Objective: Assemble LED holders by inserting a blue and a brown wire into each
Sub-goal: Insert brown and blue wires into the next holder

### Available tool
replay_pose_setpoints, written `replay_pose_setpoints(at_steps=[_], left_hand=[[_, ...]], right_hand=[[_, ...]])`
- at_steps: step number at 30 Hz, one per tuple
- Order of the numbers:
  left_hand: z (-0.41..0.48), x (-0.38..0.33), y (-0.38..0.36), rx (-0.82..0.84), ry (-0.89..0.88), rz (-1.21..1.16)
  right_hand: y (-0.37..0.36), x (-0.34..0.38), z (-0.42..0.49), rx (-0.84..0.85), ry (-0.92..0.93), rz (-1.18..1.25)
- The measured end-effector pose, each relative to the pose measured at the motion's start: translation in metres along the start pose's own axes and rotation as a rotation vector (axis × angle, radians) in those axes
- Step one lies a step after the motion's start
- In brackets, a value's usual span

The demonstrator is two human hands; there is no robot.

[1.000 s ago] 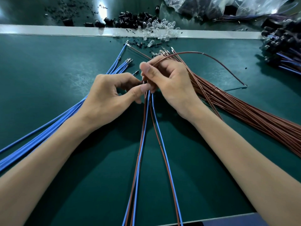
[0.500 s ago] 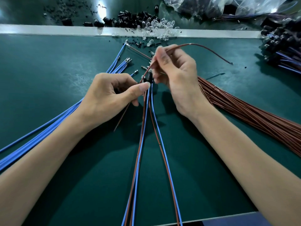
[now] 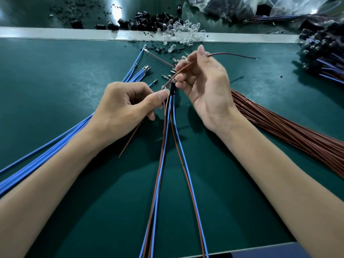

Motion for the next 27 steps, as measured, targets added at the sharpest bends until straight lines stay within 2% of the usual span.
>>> replay_pose_setpoints(at_steps=[2,6,8,10,12,16,19,21,25,27], left_hand=[[0.0,0.0,0.0,0.003,0.001,0.004],[0.001,0.0,0.0,0.011,-0.009,-0.002],[0.001,0.001,0.0,0.012,-0.012,-0.008],[0.001,0.001,0.0,0.01,-0.015,-0.012],[0.001,0.0,0.0,0.004,-0.017,-0.022],[0.001,0.001,0.001,-0.019,-0.016,-0.014],[0.001,0.002,0.001,-0.02,-0.012,-0.003],[0.001,0.002,0.001,-0.016,-0.009,0.001],[0.001,0.001,0.0,0.001,-0.03,0.014],[0.001,0.0,0.0,0.001,-0.034,0.012]], right_hand=[[0.001,0.0,0.001,0.018,-0.001,-0.086],[-0.005,-0.004,-0.006,0.196,0.097,-0.474],[-0.008,-0.009,-0.009,0.246,0.086,-0.522],[-0.009,-0.01,-0.009,0.244,0.043,-0.458],[-0.009,-0.007,-0.007,0.205,-0.024,-0.289],[-0.002,-0.001,-0.001,0.019,-0.076,-0.007],[0.005,0.001,0.002,-0.068,-0.051,0.045],[0.007,0.002,0.002,-0.047,-0.001,-0.105],[-0.004,-0.005,-0.005,0.168,0.109,-0.519],[-0.009,-0.01,-0.009,0.231,0.1,-0.562]])
Point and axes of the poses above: each hand's wrist, its own z-axis towards the middle knuckle, its own y-axis out of the back of the hand, x = y × z, the point moved 4 cm from there along z, towards the middle knuckle, and after that the axes turned 6 degrees about y, right-handed, at the moved point
